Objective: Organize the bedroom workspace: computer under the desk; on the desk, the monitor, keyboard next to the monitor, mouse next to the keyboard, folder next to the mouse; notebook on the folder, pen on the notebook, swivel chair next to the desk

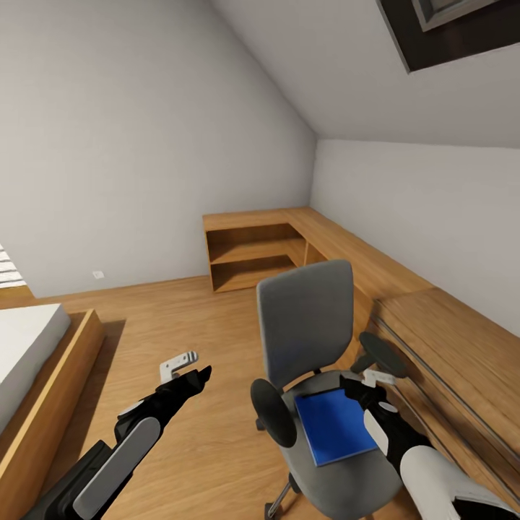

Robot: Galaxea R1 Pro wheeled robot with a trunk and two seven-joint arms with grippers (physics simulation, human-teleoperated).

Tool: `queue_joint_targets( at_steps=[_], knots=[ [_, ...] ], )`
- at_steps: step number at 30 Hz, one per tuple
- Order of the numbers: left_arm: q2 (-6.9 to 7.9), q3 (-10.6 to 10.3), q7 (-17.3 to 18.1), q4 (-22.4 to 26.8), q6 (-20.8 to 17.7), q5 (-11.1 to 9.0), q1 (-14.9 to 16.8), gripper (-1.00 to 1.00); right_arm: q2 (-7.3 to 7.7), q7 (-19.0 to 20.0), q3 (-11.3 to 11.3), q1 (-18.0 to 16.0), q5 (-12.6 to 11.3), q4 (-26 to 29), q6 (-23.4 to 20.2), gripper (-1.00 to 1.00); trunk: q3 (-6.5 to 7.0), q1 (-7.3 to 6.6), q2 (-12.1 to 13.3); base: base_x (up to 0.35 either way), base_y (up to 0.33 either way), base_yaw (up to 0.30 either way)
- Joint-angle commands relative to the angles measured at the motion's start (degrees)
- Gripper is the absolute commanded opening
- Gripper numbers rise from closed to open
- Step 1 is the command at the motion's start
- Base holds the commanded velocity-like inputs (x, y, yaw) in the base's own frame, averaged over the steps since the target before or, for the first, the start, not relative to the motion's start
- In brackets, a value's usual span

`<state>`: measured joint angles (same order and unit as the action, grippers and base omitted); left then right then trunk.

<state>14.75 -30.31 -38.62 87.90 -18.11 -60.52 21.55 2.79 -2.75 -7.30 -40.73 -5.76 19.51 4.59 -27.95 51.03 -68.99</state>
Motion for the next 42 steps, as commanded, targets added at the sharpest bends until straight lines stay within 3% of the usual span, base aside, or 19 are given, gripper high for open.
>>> queue_joint_targets(
  at_steps=[1, 16, 19, 23, 31, 34, 38, 39, 42],
  knots=[
    [0.03, -0.1, -0.4, 0.0, -0.1, -0.3, 0.1, 1.0, -0.04, -0.1, 0.1, -0.1, -0.6, -0.2, 0.3, 1.0, -0.24, 0.23, -0.5, 0.0, 0.0, 0.0],
    [-0.06, -0.2, -0.6, -0.1, -0.1, -0.3, 0.1, 1.0, -0.25, -1.9, -0.2, -1.3, -1.2, 1.0, -1.7, 1.0, -2.94, 3.52, -6.5, 0.0, 0.0, 0.0],
    [-0.07, -0.2, -0.6, -0.1, -0.1, -0.2, 0.1, 1.0, -0.24, -2.1, -0.4, -1.4, -1.3, 3.4, -6.1, 1.0, -3.48, 4.18, -7.7, 0.0, 0.0, 0.0],
    [-0.15, -0.3, -0.6, -0.1, -0.1, -0.2, 0.1, 1.0, -0.42, -2.2, -1.0, -1.4, -2.2, 10.1, -15.3, 1.0, -4.19, 5.06, -9.3, 0.0, 0.0, 0.0],
    [-0.2, -0.4, -0.6, -0.1, -0.1, -0.2, 0.0, 1.0, -0.48, -2.9, -0.9, -2.0, -3.6, 11.5, -21.5, 1.0, -5.63, 6.82, -12.5, 0.0, 0.0, 0.0],
    [-0.23, -0.4, -0.6, -0.2, -0.1, -0.3, 0.0, 1.0, -0.41, -4.2, -0.9, -5.0, -3.8, 11.2, -23.7, 1.0, -6.17, 7.48, -13.7, 0.0, 0.0, 0.0],
    [-0.26, -0.4, -0.6, -0.2, -0.1, -0.2, 0.1, 1.0, -0.17, -5.5, -1.0, -11.2, -3.9, 3.7, -24.3, 1.0, -6.89, 8.35, -15.3, 0.0, 0.0, 0.0],
    [-0.25, -0.4, -1.0, -0.2, -0.1, -0.2, 0.1, 1.0, -0.09, -5.8, -1.0, -13.9, -3.9, -0.8, -22.7, 1.0, -7.07, 8.57, -15.7, 0.0, 0.0, 0.0],
    [-0.25, -0.4, -1.7, -0.2, -0.1, -0.3, 0.1, 1.0, -0.07, -5.9, -1.0, -14.6, -3.8, -2.4, -20.6, 1.0, -7.6, 9.23, -16.9, 0.0, 0.0, 0.0]
  ],
)
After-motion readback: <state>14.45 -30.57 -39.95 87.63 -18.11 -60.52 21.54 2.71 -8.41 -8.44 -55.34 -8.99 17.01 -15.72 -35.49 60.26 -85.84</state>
